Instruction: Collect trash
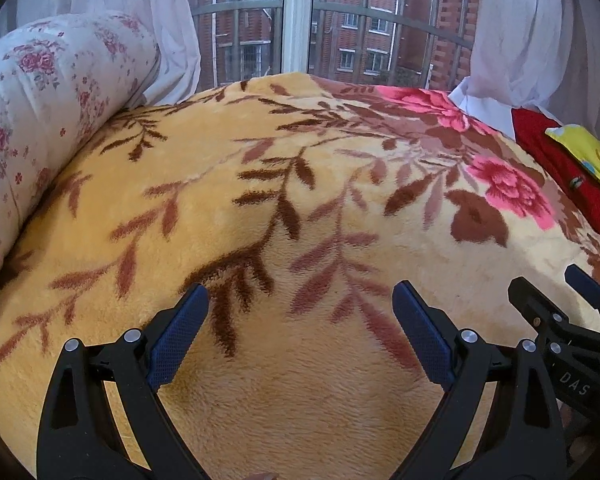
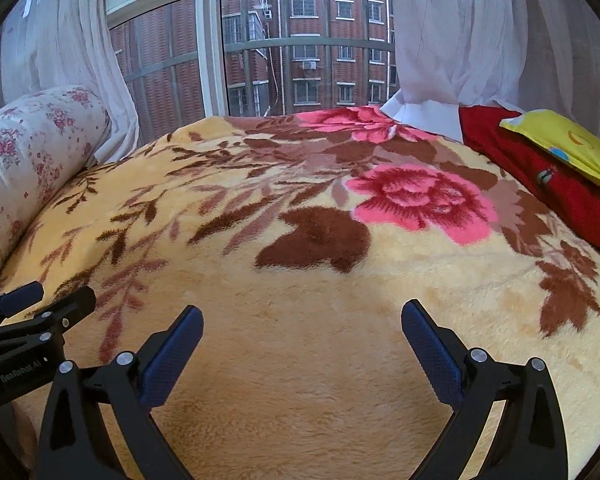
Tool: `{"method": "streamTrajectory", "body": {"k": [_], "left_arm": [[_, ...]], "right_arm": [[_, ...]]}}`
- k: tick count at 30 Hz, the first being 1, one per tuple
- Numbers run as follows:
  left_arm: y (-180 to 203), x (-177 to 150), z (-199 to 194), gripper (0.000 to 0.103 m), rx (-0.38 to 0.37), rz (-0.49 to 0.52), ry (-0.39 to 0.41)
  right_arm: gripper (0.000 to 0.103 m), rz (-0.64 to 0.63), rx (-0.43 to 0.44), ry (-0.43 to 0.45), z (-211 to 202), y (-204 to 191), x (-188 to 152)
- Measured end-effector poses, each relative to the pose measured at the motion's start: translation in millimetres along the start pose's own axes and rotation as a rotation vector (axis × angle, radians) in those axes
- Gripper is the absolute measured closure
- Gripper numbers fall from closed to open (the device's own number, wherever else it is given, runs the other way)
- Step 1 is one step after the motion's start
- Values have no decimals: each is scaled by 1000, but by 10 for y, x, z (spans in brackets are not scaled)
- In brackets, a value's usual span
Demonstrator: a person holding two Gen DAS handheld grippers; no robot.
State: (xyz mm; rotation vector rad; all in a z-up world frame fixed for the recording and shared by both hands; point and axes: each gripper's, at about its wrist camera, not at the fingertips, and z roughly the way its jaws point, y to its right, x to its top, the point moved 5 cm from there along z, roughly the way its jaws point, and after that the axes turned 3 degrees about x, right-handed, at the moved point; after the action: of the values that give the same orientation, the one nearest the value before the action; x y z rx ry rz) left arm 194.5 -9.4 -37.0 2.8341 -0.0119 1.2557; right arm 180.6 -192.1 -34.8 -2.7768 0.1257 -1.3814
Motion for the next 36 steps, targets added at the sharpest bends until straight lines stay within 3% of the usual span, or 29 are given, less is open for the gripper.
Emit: {"method": "streamTrajectory", "body": {"k": [15,24,36], "left_arm": [[-24,-10,11,12,-6,-10,-9],[-96,3,-40,12,14,-43,25],[-147,-3,-1,12,13,-62,-1]], "right_arm": [[5,17,-5,-12,25,24,-20],[5,17,-9,-15,28,22,-33],[5,49,5,-28,63,69,-42]]}}
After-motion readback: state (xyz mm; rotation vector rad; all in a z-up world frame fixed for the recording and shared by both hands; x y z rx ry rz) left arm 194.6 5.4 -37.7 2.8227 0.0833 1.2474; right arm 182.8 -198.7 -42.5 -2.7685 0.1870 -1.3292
